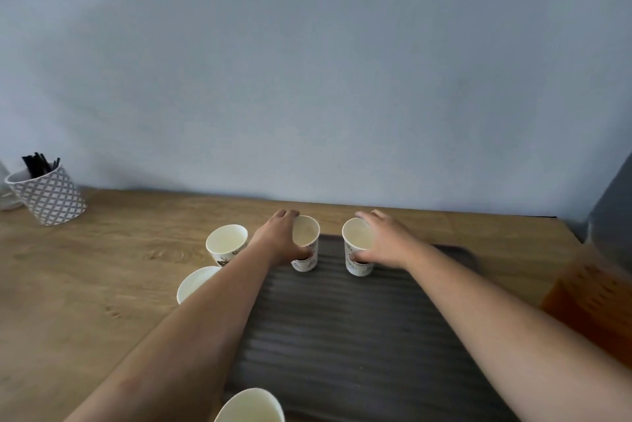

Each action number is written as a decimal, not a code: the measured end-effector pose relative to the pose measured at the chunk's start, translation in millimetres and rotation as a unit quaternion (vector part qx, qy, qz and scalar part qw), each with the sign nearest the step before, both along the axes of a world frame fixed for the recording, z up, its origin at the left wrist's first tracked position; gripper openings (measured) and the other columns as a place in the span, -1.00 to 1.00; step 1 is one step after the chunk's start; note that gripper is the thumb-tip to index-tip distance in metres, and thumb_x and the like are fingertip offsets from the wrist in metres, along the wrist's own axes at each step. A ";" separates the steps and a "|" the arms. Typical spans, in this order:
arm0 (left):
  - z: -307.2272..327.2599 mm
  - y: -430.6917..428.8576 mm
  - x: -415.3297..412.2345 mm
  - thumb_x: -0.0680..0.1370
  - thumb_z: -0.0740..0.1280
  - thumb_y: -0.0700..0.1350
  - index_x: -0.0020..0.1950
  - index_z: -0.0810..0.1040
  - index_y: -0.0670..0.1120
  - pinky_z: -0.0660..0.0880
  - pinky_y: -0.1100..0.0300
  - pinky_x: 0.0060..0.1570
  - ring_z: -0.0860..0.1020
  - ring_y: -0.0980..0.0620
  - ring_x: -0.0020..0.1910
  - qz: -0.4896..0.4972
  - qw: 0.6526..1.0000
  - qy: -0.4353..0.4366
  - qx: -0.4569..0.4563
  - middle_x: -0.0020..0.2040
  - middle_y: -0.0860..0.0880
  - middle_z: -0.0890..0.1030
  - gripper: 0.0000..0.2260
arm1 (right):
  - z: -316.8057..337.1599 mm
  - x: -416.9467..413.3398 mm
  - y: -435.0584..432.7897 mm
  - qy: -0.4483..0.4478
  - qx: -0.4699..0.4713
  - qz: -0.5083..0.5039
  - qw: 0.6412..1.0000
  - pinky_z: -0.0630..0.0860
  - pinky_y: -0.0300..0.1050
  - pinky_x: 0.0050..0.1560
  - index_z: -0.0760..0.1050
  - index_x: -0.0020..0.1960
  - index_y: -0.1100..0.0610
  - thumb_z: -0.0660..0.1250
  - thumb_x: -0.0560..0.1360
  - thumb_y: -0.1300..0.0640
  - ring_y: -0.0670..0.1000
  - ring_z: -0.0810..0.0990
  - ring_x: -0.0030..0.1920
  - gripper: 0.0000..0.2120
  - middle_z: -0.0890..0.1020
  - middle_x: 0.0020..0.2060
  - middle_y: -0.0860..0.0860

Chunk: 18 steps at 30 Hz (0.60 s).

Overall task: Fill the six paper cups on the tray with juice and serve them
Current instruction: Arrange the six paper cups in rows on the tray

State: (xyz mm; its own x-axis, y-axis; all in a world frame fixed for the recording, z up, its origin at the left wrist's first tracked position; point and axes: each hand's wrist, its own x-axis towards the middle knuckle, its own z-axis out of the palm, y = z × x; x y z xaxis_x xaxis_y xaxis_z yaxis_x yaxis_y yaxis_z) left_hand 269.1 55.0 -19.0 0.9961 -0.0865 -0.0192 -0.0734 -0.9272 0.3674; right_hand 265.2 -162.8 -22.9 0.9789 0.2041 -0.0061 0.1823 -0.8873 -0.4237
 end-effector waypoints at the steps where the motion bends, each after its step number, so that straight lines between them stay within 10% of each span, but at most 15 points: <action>1: -2.0 -0.4 2.5 0.37 0.46 0.05 0.48 0.22 -0.06 0.34 0.04 0.34 0.32 -0.03 0.41 -0.002 1.000 0.003 0.003 0.43 -0.02 0.32 -0.24 | -2.8 2.3 1.0 -0.001 -0.004 0.001 1.000 0.41 -0.05 0.26 0.22 0.47 -0.01 0.50 0.26 -0.13 0.06 0.42 0.31 -0.14 0.39 0.35 -0.03; 18: 42.7 24.4 -35.6 0.38 0.42 0.21 0.53 0.10 0.00 0.14 -0.04 0.41 0.22 -0.07 0.48 -0.055 0.991 -0.045 0.114 0.51 -0.02 0.22 -0.16 | 39.3 -37.5 17.9 -0.061 -0.086 -0.004 0.994 0.18 0.06 0.39 0.11 0.51 -0.04 0.39 0.29 -0.35 0.02 0.21 0.47 -0.08 0.25 0.49 -0.04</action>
State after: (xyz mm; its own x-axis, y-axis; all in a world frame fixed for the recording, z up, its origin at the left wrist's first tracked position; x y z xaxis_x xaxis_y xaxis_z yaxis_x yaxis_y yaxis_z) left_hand 233.5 79.4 23.7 0.9796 -0.1975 0.0369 -0.2007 -0.9701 0.1363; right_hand 227.7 -145.0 16.4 0.9761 0.2027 0.0788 0.2159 -0.9463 -0.2408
